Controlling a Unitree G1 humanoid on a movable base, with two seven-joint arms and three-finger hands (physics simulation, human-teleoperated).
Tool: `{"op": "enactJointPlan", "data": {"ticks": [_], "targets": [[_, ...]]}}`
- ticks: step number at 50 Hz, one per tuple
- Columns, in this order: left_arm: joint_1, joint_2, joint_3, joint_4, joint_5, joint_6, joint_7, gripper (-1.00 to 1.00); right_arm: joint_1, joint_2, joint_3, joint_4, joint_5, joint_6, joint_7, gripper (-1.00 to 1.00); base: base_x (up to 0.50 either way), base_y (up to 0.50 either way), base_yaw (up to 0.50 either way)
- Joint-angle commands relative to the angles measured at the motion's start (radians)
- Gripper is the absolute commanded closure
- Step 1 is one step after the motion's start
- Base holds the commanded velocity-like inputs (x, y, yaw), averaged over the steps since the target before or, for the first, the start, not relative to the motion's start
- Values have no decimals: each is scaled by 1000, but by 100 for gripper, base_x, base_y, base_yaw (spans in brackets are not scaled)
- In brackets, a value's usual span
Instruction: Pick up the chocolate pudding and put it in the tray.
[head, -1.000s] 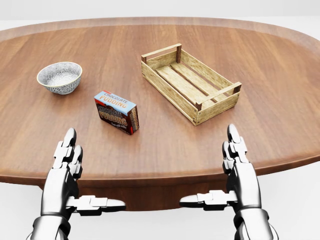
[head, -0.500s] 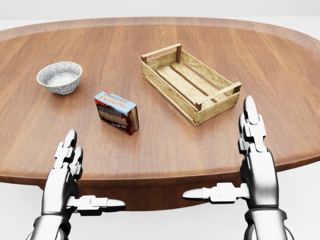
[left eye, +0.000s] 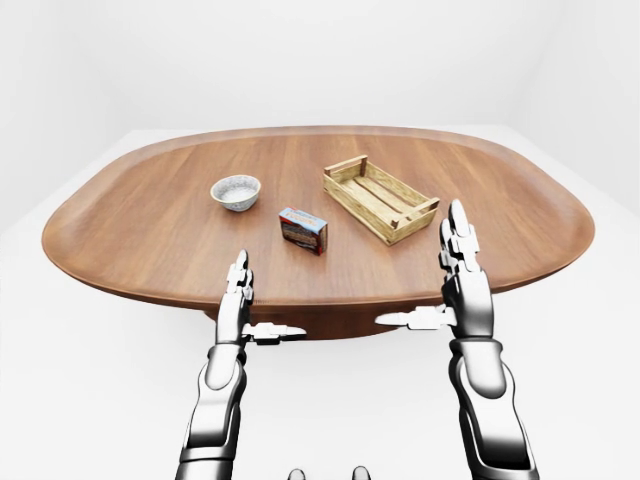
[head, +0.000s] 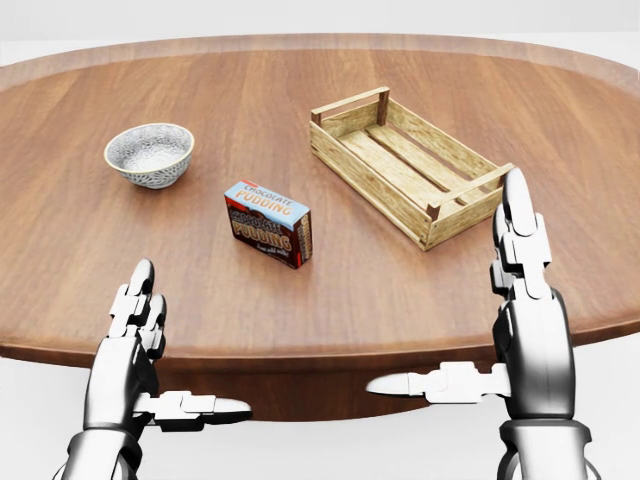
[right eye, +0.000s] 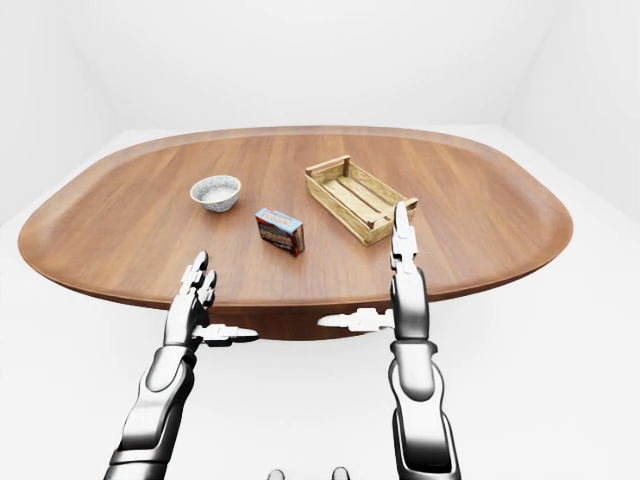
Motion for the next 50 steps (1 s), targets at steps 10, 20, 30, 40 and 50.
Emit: {"op": "enactJointPlan", "data": {"ticks": [10,20,30,40,50], "targets": [[1,1,0,-1,0,0,1,-100,2,1,2,0,8,3,6,-100,0,32,0],[-1,0,1,4,0,-3,2,-100,-2,1,-3,10,23,5,7,-100,0,0,0],[-3,1,1,6,-1,0,3,-100,0,1,-1,39,26,-23,1,-100,0,0,0],[-2,1,1,0,-1,5,4,-100,-5,1,-1,10,25,11,5,-100,13,0,0],[-2,1,1,3,0,3,4,-100,-2,1,0,13,23,4,5,-100,19,0,0]]}}
